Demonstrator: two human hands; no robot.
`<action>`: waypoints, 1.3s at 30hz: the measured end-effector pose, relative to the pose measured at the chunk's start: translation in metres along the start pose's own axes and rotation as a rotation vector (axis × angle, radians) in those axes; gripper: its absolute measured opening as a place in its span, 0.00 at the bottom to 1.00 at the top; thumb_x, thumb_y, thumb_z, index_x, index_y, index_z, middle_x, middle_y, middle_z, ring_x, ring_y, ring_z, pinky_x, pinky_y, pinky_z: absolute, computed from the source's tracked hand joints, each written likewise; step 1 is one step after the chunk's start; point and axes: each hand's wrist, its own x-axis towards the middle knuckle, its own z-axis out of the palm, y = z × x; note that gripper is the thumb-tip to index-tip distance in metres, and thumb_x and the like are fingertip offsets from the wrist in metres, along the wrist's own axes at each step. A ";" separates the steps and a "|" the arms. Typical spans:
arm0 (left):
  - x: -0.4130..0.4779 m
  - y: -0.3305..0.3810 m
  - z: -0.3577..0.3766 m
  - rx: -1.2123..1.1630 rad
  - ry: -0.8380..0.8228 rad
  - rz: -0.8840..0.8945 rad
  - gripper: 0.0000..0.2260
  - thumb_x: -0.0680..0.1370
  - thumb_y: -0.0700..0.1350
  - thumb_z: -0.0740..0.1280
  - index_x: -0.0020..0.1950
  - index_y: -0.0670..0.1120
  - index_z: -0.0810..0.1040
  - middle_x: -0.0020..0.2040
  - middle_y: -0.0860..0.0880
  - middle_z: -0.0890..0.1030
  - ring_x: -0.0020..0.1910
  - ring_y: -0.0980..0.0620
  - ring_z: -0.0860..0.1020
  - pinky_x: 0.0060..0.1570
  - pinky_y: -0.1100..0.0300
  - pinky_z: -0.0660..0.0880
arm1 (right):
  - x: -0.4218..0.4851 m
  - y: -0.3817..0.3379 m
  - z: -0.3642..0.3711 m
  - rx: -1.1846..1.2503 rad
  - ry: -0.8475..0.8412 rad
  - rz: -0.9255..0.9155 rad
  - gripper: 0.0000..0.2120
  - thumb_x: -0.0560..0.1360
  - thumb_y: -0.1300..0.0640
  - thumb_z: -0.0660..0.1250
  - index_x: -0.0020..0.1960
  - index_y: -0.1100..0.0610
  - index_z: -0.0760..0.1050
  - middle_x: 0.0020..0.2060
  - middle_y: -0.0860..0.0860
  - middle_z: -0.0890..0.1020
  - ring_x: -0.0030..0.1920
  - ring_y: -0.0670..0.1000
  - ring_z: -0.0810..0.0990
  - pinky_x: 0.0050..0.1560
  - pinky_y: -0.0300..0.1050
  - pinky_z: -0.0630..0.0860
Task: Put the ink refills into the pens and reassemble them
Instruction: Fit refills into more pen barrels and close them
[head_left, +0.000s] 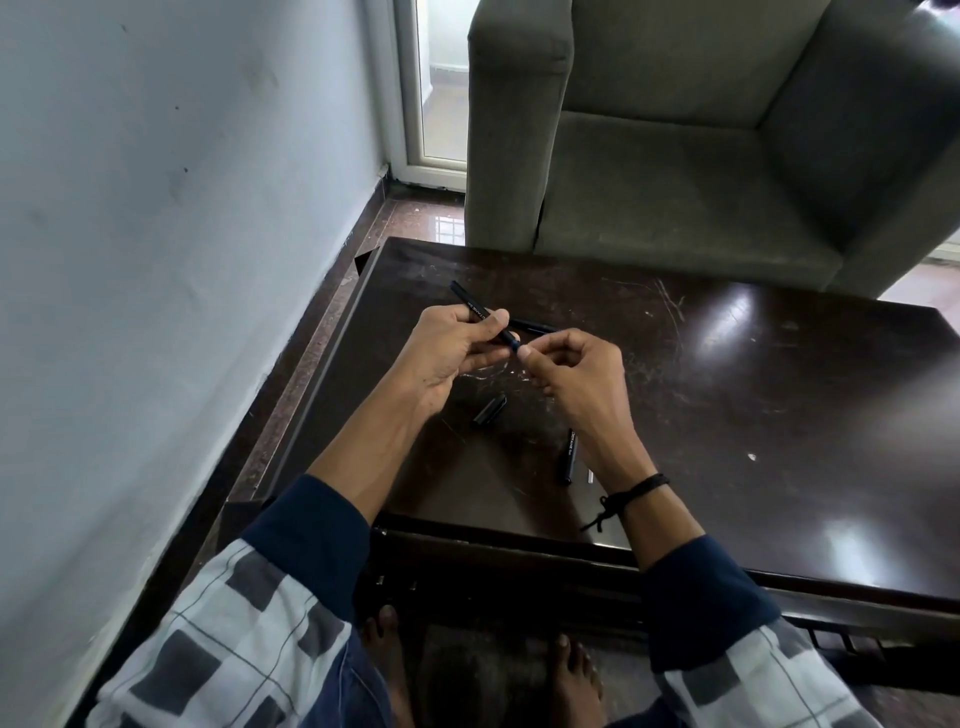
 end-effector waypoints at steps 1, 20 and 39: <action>0.000 0.000 0.000 -0.003 -0.002 0.001 0.06 0.80 0.39 0.70 0.51 0.35 0.82 0.44 0.41 0.86 0.46 0.47 0.86 0.48 0.58 0.84 | -0.001 -0.001 0.000 0.009 -0.003 0.000 0.05 0.75 0.52 0.77 0.48 0.53 0.83 0.41 0.53 0.87 0.40 0.49 0.84 0.44 0.46 0.81; 0.000 0.001 -0.001 0.013 -0.002 0.002 0.09 0.80 0.40 0.70 0.54 0.34 0.82 0.47 0.40 0.86 0.48 0.45 0.86 0.47 0.58 0.83 | -0.002 -0.004 0.002 0.037 -0.018 0.024 0.05 0.80 0.54 0.71 0.48 0.55 0.83 0.37 0.53 0.86 0.34 0.44 0.81 0.36 0.35 0.75; -0.001 0.001 0.001 0.008 -0.013 0.006 0.06 0.80 0.39 0.70 0.50 0.36 0.82 0.44 0.42 0.86 0.46 0.46 0.86 0.47 0.58 0.84 | -0.002 -0.003 0.001 0.035 -0.019 0.014 0.09 0.76 0.50 0.76 0.50 0.54 0.82 0.42 0.53 0.86 0.37 0.46 0.82 0.39 0.38 0.78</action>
